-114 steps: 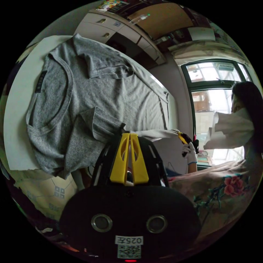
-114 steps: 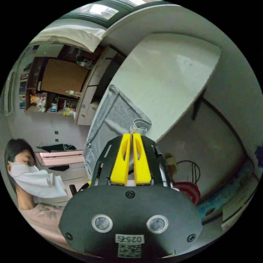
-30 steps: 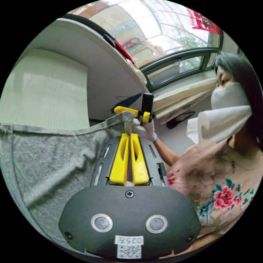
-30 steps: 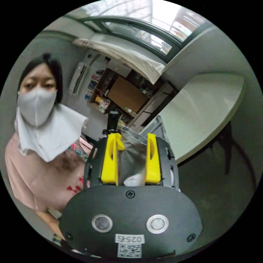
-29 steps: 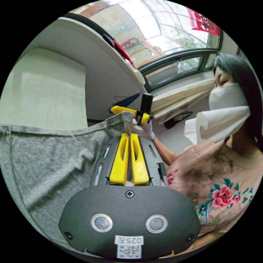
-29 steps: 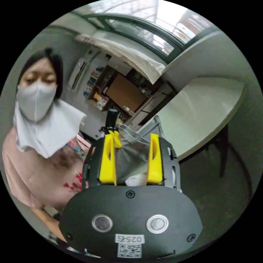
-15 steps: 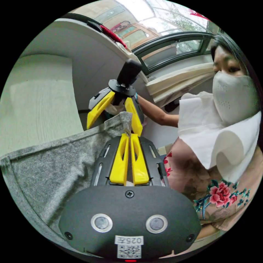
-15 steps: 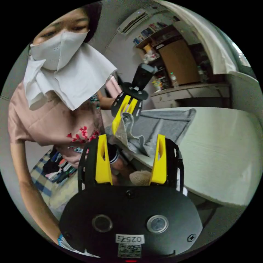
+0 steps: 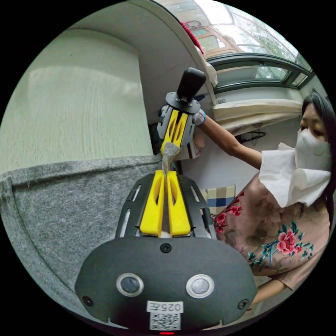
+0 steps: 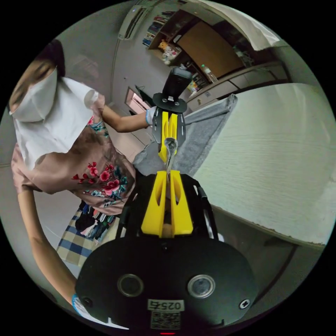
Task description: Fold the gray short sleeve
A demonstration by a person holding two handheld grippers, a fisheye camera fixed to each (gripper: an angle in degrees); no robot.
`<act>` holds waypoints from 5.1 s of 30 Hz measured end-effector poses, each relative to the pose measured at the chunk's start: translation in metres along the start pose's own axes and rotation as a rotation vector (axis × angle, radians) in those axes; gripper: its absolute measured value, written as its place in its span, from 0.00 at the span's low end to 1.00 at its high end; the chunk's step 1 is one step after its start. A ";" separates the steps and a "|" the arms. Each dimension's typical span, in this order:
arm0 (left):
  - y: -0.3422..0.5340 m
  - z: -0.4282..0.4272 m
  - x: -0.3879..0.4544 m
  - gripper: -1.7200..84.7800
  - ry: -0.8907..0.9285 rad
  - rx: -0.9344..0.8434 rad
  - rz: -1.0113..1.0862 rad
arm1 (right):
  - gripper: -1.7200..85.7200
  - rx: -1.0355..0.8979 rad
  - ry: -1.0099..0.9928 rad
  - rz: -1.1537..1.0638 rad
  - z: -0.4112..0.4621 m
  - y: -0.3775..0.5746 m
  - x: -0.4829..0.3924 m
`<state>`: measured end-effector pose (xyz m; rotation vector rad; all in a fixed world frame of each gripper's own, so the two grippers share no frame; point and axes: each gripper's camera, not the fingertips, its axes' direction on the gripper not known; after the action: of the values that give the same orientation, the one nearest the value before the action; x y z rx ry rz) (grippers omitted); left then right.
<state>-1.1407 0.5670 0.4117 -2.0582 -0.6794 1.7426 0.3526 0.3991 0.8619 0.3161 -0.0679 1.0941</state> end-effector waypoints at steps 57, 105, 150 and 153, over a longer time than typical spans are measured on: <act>0.003 -0.148 -0.210 0.01 -0.613 0.485 -0.258 | 0.01 0.679 0.461 0.833 -0.215 0.111 -0.044; 0.469 -0.295 0.138 0.01 -0.393 0.800 0.545 | 0.01 0.211 1.024 -0.112 -0.162 -0.004 -0.542; 0.366 -0.110 0.202 0.10 -0.841 0.229 0.121 | 0.14 -0.073 0.688 0.583 -0.071 -0.034 -0.408; 0.336 -0.092 0.179 0.10 -0.793 -0.016 0.161 | 0.13 -0.077 0.666 0.641 -0.060 -0.036 -0.400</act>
<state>-0.9848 0.3972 0.0950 -1.4034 -0.7388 2.6703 0.1937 0.0561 0.7134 -0.1709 0.4069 1.7796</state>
